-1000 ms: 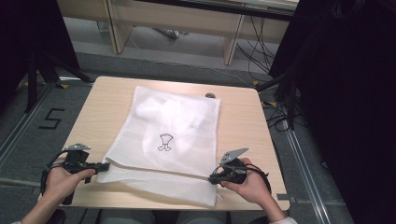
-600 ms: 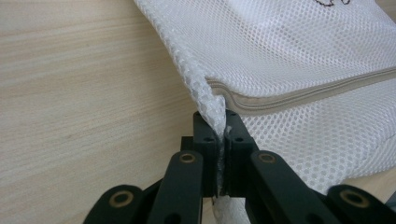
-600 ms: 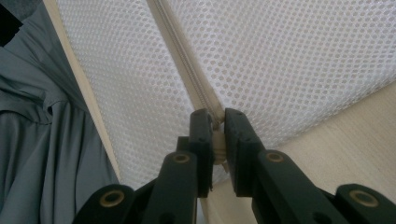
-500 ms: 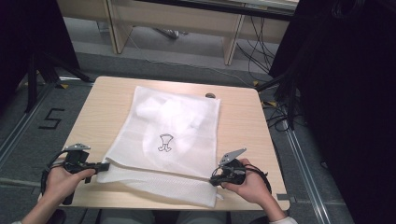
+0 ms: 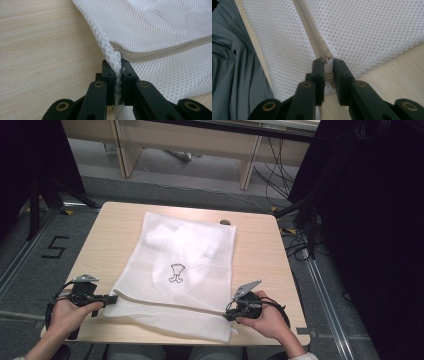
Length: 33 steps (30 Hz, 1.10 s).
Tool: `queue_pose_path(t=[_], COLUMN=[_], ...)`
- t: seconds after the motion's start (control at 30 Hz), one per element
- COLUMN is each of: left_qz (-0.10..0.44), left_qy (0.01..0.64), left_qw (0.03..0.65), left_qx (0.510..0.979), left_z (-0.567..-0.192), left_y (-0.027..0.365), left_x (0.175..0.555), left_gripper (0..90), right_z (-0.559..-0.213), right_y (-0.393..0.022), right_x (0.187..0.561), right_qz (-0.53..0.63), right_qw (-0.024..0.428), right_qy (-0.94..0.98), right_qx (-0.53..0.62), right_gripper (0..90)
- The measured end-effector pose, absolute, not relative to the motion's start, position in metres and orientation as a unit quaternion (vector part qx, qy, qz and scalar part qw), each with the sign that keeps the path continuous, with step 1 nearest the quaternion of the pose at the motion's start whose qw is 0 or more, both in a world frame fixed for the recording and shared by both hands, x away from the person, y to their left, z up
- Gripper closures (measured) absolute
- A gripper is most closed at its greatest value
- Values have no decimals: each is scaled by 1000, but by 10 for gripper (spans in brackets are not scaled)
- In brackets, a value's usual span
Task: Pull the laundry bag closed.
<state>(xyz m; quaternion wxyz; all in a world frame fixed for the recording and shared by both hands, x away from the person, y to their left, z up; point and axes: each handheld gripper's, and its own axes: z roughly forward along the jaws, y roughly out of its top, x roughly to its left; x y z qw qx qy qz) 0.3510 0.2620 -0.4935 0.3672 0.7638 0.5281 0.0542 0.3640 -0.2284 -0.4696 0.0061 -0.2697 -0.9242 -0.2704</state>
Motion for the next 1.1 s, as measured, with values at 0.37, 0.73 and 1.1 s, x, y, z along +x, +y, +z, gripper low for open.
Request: queue_pose_path(t=[0.37,0.73,1.1], left_qz=[74,112,92], left_qy=[540,563,529], left_qw=[361,385,397], left_qx=[757,722,744], left_z=[-493,-491,-492], left_y=[267,276,272], left_x=[352,351,349], left_gripper=[616,417,422], right_z=[-467,-462,-462], right_y=[-248,-257,-266], right_x=[363,369,371], right_qz=[-280,-323,-361], right_qw=[-8,-62,-78], right_qy=[-912,-869,-834], right_qx=[-301,-369,-410], right_gripper=[789,726,633])
